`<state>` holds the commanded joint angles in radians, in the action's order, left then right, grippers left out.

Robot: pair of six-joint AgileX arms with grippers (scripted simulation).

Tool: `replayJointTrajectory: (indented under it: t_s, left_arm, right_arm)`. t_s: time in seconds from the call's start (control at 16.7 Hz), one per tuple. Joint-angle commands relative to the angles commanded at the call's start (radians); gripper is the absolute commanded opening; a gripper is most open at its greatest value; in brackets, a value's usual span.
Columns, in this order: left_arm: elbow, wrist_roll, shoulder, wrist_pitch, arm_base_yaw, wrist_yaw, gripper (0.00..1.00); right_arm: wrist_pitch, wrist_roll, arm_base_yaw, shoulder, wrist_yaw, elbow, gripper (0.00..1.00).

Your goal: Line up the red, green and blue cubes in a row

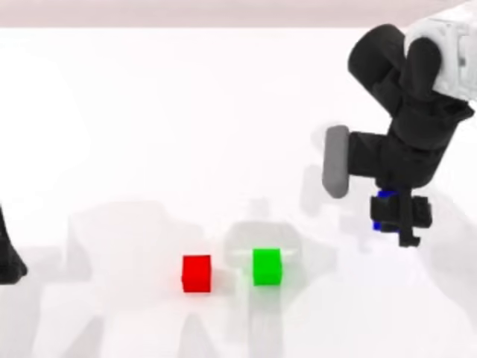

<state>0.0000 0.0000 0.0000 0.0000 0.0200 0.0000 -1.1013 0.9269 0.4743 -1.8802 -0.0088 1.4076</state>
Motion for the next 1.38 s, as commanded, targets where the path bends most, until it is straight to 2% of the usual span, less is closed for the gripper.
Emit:
replayJointTrajectory:
  t_s: [0.18, 0.3, 0.72, 1.14, 1.38]
  left_arm:
    - [0.000, 0.000, 0.000, 0.000, 0.000, 0.000, 1.00]
    - [0.000, 0.000, 0.000, 0.000, 0.000, 0.000, 1.00]
    - [0.000, 0.000, 0.000, 0.000, 0.000, 0.000, 1.00]
    - [0.000, 0.000, 0.000, 0.000, 0.000, 0.000, 1.00]
    - [0.000, 0.000, 0.000, 0.000, 0.000, 0.000, 1.00]
  right_arm:
    - [-0.017, -0.017, 0.139, 0.012, -0.001, 0.009, 0.00]
    - [-0.021, -0.026, 0.188, 0.021, -0.001, 0.012, 0.00]
    - [-0.004, -0.029, 0.194, 0.013, -0.001, -0.003, 0.00]
    - [0.224, -0.031, 0.198, -0.054, 0.000, -0.154, 0.00]
    - [0.241, -0.030, 0.198, -0.061, 0.000, -0.167, 0.00]
